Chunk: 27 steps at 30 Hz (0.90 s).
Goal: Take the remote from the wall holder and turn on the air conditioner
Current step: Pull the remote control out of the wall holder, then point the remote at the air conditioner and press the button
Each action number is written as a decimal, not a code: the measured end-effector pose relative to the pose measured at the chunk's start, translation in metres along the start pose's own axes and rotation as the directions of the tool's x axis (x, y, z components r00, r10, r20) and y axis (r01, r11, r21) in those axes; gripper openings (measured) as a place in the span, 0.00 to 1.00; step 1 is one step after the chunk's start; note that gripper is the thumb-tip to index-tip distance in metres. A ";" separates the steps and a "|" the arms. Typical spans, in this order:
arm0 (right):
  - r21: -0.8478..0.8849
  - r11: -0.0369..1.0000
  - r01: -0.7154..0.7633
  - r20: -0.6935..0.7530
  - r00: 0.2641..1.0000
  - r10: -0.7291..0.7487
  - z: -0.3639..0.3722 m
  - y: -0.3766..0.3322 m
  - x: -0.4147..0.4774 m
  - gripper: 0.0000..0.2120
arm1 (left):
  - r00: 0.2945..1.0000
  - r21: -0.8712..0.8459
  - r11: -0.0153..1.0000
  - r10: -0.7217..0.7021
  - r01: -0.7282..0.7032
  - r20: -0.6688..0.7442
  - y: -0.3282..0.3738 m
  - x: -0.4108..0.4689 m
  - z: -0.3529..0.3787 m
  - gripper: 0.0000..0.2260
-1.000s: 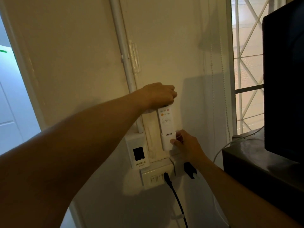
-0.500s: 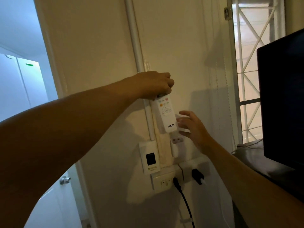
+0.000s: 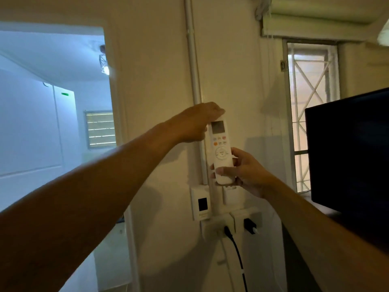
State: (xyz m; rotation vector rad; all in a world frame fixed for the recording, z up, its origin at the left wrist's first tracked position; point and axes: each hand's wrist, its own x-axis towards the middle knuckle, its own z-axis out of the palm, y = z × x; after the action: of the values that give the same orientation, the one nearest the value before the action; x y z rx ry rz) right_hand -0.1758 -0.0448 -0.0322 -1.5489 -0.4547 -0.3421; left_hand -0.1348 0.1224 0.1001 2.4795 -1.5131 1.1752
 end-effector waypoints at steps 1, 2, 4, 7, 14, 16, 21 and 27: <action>0.001 1.000 0.003 -0.015 1.000 -0.003 0.004 -0.006 -0.007 0.26 | 0.984 -0.220 0.964 -0.165 0.149 -0.058 0.004 -0.009 -0.002 0.27; -0.001 1.000 0.003 -0.025 1.000 -0.003 0.008 -0.012 -0.015 0.26 | 0.944 -0.450 0.855 -0.322 0.256 -0.074 0.010 -0.019 -0.002 0.25; 0.015 1.000 0.005 -0.029 1.000 -0.005 0.015 -0.023 -0.031 0.26 | 0.861 -0.781 0.531 -0.508 0.329 0.017 0.028 -0.038 -0.001 0.22; 0.058 0.998 0.023 0.015 1.000 -0.024 0.025 -0.037 -0.052 0.24 | 0.843 -0.934 0.210 -0.518 0.289 0.145 0.070 -0.065 0.002 0.17; 0.127 0.991 0.041 0.124 0.991 -0.057 0.034 -0.069 -0.108 0.23 | 0.775 -0.939 0.232 -0.630 0.255 0.054 0.146 -0.093 -0.033 0.15; 0.138 0.989 0.061 0.142 0.986 -0.081 0.035 -0.083 -0.129 0.22 | 0.771 -0.935 0.263 -0.637 0.238 0.017 0.166 -0.098 -0.050 0.14; 0.166 0.980 0.113 0.170 0.975 -0.141 0.034 -0.129 -0.188 0.18 | 0.740 -0.937 0.283 -0.671 0.203 -0.043 0.227 -0.101 -0.098 0.12; 0.174 0.973 0.152 0.142 0.974 -0.178 0.031 -0.187 -0.257 0.18 | 0.712 -0.920 0.317 -0.699 0.229 -0.064 0.297 -0.104 -0.158 0.13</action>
State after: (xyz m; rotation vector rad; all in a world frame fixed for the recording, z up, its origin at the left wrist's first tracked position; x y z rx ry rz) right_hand -0.4932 -0.0333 0.0059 -1.3875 -0.7211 -0.3046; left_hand -0.4820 0.1009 0.0462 1.5351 -0.7485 0.5349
